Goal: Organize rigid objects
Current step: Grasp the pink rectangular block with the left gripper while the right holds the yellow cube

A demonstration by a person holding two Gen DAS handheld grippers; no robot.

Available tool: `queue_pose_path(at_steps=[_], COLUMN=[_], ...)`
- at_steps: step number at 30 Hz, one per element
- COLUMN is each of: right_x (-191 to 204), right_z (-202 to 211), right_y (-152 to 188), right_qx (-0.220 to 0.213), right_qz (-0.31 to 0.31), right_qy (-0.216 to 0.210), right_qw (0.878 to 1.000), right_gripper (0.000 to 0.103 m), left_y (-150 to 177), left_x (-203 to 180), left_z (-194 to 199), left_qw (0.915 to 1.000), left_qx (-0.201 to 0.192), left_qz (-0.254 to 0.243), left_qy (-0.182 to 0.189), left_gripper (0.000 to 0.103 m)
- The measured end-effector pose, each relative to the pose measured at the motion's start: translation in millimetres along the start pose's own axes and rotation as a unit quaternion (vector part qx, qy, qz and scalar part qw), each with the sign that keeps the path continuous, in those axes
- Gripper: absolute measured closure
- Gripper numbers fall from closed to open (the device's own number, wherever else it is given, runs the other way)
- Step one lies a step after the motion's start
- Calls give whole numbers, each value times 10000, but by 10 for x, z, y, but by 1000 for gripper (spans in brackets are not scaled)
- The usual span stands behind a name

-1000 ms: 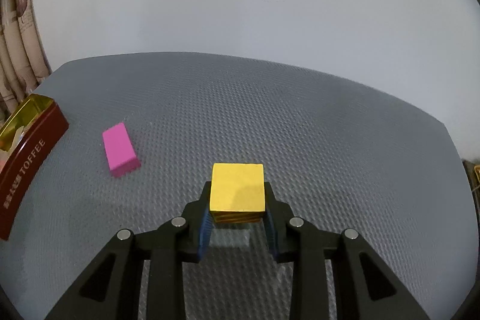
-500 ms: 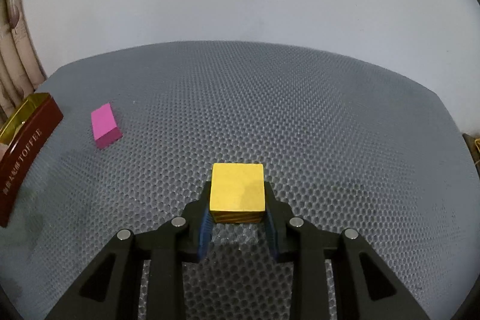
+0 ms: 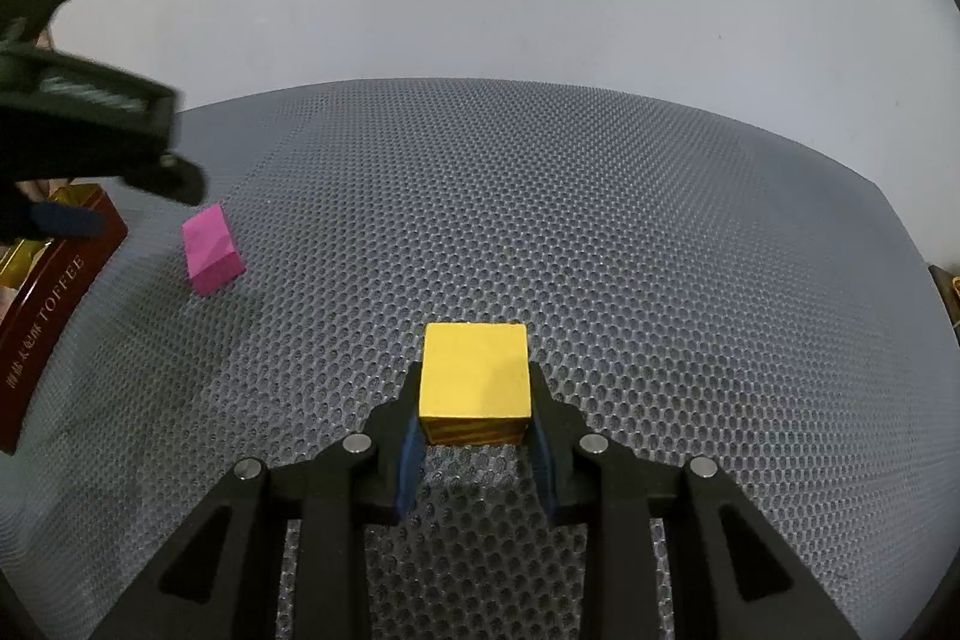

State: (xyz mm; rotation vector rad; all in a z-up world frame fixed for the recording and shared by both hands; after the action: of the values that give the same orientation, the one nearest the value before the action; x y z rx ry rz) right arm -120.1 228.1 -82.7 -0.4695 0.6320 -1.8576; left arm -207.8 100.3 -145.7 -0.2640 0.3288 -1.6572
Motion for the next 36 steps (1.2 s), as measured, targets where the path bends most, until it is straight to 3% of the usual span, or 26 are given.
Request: queue_pose_path(at_steps=[7, 14, 17, 19, 20, 28, 33, 36], right_x=[41, 34, 58, 45, 28, 82, 97, 68], right_z=[1, -13, -14, -32, -35, -38, -47, -69], right_y=[60, 78, 105, 90, 89, 153, 182, 168], right_qx=[-2, -1, -1, 0, 0, 4, 5, 6], right_qz=[-30, -42, -42, -40, -40, -5, 0, 3], right_qy=[-42, -62, -65, -63, -65, -28, -26, -26], right_qw=[10000, 10000, 10000, 10000, 10000, 10000, 10000, 10000], right_gripper=[73, 73, 73, 73, 72, 72, 72, 72], left_y=[-23, 126, 161, 175, 183, 214, 231, 239], left_x=[-119, -203, -159, -105, -100, 56, 4, 29], left_z=[-255, -385, -350, -309, -297, -274, -278, -278], left_qw=[9996, 9994, 9997, 9997, 9995, 9990, 9977, 9979], left_qx=[98, 176, 94, 84, 98, 15, -193, -246], left_qz=[131, -117, -159, -216, -263, -436, -640, -590], left_qy=[-218, -285, -137, -119, -108, 29, -131, -123], left_gripper=[22, 24, 46, 71, 74, 75, 71, 74])
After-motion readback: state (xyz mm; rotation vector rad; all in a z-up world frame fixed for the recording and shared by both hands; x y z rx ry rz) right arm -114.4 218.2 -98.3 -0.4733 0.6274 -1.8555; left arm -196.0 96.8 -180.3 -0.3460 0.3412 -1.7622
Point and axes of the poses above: each gripper's, at about its wrist camera, not at the fingertips, and z roughly against the way its jaws point, x to its left, y to its underside, the point moved 7 cm from there along -z, roughly the way its jaws point, and after that the axes turned 1 degree about x, right-handed, at the moved point
